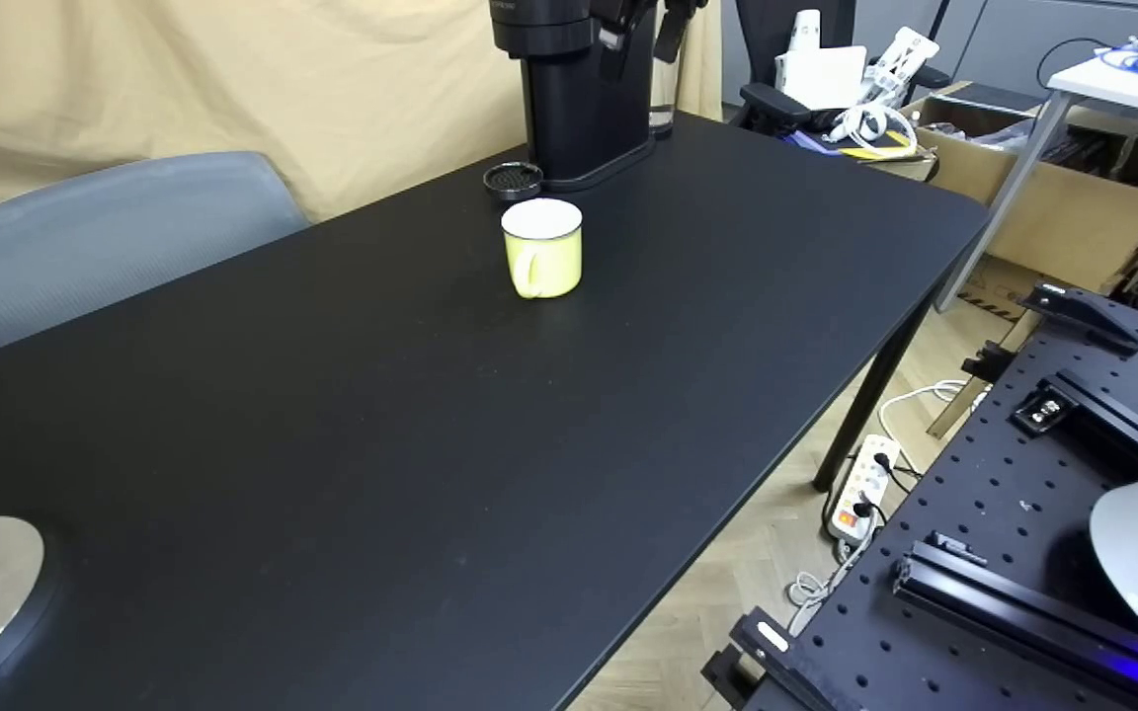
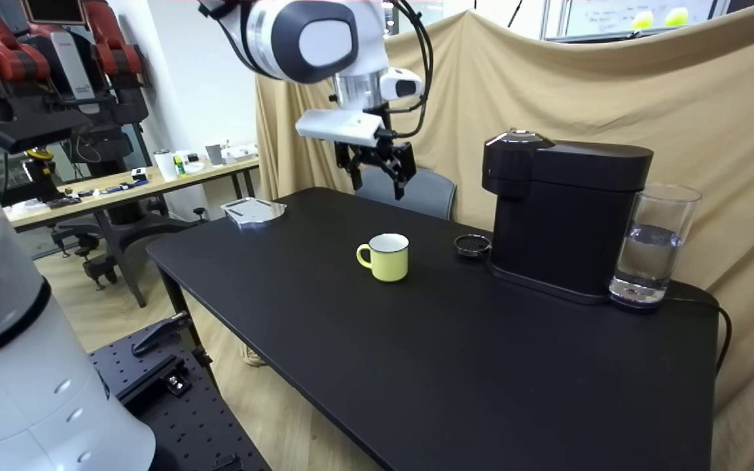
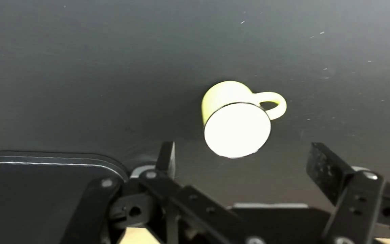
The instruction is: Move the mug backward slightly
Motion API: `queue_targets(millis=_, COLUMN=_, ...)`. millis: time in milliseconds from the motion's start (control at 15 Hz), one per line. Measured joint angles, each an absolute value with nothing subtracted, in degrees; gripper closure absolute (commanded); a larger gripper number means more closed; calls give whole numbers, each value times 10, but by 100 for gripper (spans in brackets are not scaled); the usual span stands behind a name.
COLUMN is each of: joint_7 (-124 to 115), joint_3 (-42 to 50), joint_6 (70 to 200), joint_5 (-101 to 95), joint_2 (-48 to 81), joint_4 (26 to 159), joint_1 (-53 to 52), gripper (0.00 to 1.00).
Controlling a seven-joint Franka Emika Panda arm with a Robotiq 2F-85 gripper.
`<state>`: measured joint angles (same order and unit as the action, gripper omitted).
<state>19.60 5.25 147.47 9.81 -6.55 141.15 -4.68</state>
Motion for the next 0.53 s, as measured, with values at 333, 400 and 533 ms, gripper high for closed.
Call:
queue_targets(millis=333, joint_7=37, joint_3=37, joint_6=1540, joint_5=-51, joint_2=95, joint_4=1339, joint_1=-27, gripper=0)
queue_targets(millis=400, joint_7=8, joint_3=38, joint_6=1530, joint_5=-73, joint_2=126, joint_4=1314, joint_1=-28, gripper=0)
queue_targets(millis=533, joint_7=-23, joint_3=38, joint_6=1498, joint_5=-89, joint_2=179, joint_4=1262, joint_1=-34, gripper=0)
